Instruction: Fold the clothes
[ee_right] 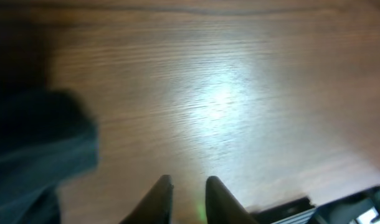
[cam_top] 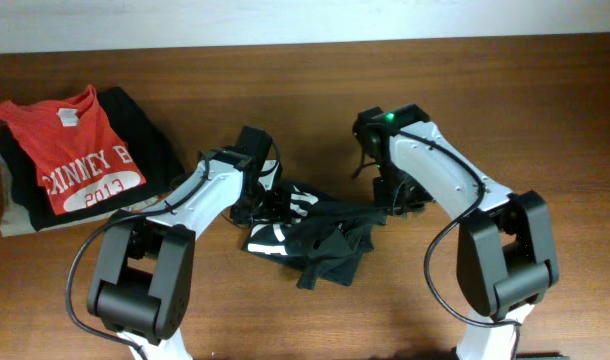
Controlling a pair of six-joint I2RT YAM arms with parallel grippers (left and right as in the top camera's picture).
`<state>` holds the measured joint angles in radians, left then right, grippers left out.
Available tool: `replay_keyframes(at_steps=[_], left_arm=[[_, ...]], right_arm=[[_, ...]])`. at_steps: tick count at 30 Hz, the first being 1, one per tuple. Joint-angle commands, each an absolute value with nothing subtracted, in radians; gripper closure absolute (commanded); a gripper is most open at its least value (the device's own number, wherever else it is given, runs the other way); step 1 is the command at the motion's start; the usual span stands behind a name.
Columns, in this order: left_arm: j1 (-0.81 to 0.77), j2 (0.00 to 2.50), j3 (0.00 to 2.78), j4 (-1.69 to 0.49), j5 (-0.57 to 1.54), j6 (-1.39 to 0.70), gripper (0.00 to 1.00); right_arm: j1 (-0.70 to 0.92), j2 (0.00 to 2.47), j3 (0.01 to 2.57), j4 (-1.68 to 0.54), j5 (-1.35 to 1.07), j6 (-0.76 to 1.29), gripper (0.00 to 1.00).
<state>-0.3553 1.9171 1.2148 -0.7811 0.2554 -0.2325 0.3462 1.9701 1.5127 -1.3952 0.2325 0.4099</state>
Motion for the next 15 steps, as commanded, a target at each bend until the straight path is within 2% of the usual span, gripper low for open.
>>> replay_keyframes(at_steps=[1, 3, 4, 5, 6, 7, 10, 15], left_arm=[[-0.357, 1.949, 1.204, -0.766, 0.240, -0.262, 0.30], [-0.357, 1.949, 1.204, -0.756, 0.240, -0.270, 0.30], [-0.357, 1.949, 1.204, -0.754, 0.241, -0.276, 0.30], [-0.357, 1.949, 1.204, -0.754, 0.241, -0.276, 0.30], [-0.357, 1.949, 1.204, -0.755, 0.241, -0.276, 0.30], [-0.357, 1.949, 1.204, -0.755, 0.241, -0.276, 0.30], [-0.357, 1.949, 1.204, -0.756, 0.241, -0.276, 0.30], [-0.357, 1.949, 1.204, -0.756, 0.241, -0.276, 0.30]], right_arm=[[0.293, 1.935, 1.482, -1.377, 0.289, 0.416, 0.65], [0.290, 1.910, 1.502, -1.385, 0.189, 0.356, 0.65], [0.300, 1.858, 1.524, -1.368, -0.086, 0.189, 0.63], [0.319, 1.812, 1.526, -1.362, -0.277, 0.058, 0.54], [0.335, 1.799, 1.526, -1.363, -0.323, 0.039, 0.46], [0.353, 1.798, 1.525, -1.362, -0.342, 0.036, 0.42], [0.431, 1.808, 1.510, -1.341, -0.374, 0.010, 0.35], [0.492, 1.808, 1.375, -1.192, -0.376, 0.036, 0.37]])
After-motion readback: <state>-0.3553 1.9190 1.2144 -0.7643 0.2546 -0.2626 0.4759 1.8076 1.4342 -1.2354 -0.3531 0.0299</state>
